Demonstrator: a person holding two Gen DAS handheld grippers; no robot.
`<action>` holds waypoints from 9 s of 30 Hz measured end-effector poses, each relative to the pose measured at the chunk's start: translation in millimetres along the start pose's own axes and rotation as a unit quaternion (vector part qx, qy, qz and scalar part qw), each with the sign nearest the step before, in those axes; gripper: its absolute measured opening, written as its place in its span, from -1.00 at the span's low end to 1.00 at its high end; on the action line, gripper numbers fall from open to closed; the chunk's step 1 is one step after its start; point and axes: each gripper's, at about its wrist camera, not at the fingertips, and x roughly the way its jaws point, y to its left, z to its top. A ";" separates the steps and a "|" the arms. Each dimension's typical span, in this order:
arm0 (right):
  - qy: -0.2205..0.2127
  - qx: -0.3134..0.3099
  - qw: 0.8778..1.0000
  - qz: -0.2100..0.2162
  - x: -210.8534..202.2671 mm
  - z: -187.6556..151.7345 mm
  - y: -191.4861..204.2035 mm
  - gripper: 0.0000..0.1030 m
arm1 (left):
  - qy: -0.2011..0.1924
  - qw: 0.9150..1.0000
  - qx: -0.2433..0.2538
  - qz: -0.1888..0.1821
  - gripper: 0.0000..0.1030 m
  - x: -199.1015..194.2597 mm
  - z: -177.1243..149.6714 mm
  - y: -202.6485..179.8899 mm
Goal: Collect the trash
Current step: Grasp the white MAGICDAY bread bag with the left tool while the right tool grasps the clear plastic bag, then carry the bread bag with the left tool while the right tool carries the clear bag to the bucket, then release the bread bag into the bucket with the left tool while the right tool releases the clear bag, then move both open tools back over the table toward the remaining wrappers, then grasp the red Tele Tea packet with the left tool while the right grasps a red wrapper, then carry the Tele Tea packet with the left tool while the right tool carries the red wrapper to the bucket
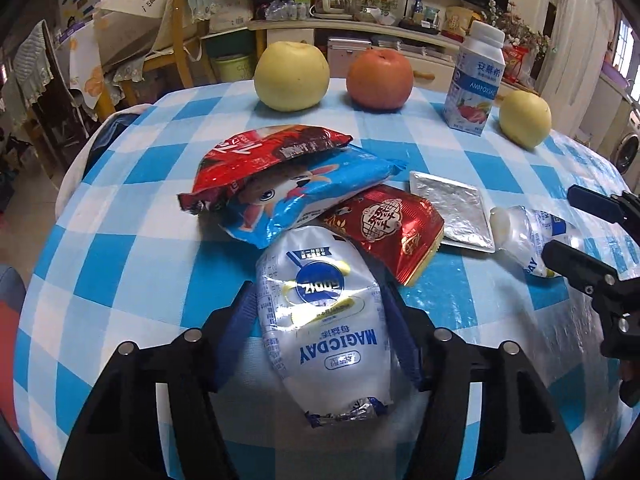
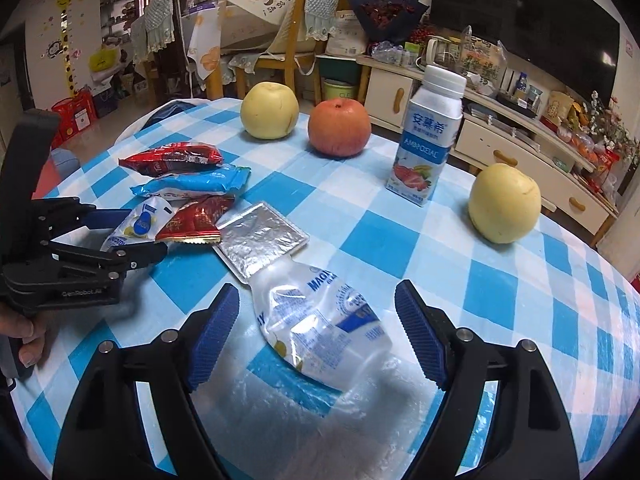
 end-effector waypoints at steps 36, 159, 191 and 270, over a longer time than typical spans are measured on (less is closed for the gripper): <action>0.014 0.029 0.998 0.046 -25.1 3.8 0.2 -0.05 | -0.053 0.998 -0.002 -0.014 0.22 -66.1 -8.5 31.0; -0.058 -0.069 0.975 0.201 -8.1 195.9 352.3 0.30 | -0.101 0.969 -0.185 0.126 0.71 -206.8 -63.6 365.3; -0.024 0.111 0.992 0.048 -25.0 -14.7 46.1 0.39 | -0.071 0.994 0.063 -0.054 0.71 -4.5 76.9 43.8; -0.069 -0.040 0.993 0.084 -69.1 105.3 164.2 -0.46 | -0.139 0.989 -0.052 0.018 -0.08 -166.3 0.3 179.2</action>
